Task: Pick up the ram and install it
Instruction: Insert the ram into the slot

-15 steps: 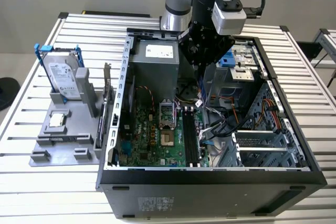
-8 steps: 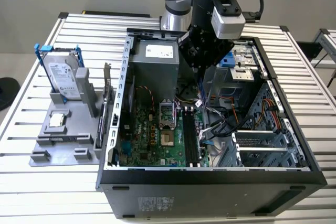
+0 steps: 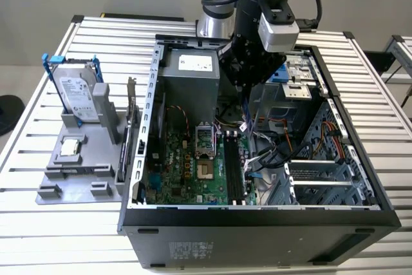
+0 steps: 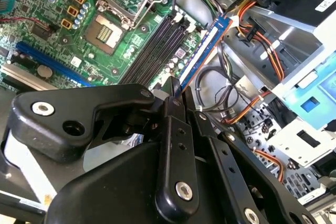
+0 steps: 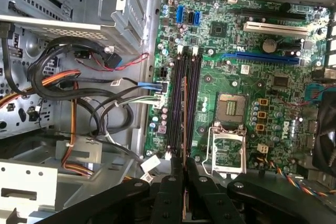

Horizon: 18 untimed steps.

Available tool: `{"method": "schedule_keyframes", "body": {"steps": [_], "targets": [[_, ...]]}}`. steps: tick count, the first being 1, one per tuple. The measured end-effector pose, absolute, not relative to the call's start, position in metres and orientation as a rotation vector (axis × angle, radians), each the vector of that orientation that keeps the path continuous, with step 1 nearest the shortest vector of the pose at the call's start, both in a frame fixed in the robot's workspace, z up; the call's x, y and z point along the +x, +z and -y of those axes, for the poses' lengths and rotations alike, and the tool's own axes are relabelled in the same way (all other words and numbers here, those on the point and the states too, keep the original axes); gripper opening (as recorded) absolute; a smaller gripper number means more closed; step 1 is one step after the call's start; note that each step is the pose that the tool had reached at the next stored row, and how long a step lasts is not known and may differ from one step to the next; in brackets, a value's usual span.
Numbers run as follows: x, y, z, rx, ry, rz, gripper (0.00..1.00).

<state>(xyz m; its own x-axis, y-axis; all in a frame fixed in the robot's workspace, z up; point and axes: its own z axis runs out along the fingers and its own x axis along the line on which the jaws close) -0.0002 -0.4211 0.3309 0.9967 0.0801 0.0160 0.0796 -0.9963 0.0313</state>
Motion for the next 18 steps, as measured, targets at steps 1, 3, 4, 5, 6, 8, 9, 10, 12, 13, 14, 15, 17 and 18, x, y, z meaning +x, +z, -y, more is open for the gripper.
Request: {"method": "schedule_keyframes", "body": {"steps": [1, 3, 4, 5, 6, 8, 9, 10, 12, 13, 14, 15, 17, 18], "targets": [[-0.0002, 0.3303, 0.4211, 3.108, 0.027, -0.124, 0.0], [-0.0002, 0.3291, 0.4211, 3.106, 0.027, -0.124, 0.0], [-0.0002, 0.3287, 0.421, 3.105, 0.027, -0.124, 0.0], [-0.0002, 0.3281, 0.421, 3.104, 0.026, -0.124, 0.0], [-0.0002, 0.3277, 0.421, 3.104, 0.026, -0.124, 0.0], [-0.0002, 0.3269, 0.421, 3.102, 0.026, -0.124, 0.0], [-0.0002, 0.3265, 0.421, 3.101, 0.026, -0.124, 0.0], [-0.0002, 0.3261, 0.421, 3.101, 0.026, -0.124, 0.0], [-0.0002, 0.3252, 0.421, 3.099, 0.026, -0.124, 0.0], [-0.0002, 0.3249, 0.421, 3.098, 0.026, -0.124, 0.0], [-0.0002, 0.3244, 0.421, 3.097, 0.026, -0.124, 0.0], [-0.0002, 0.324, 0.421, 3.097, 0.026, -0.124, 0.0], [-0.0002, 0.3232, 0.421, 3.095, 0.026, -0.124, 0.0], [-0.0002, 0.3228, 0.421, 3.094, 0.026, -0.124, 0.0]]}}
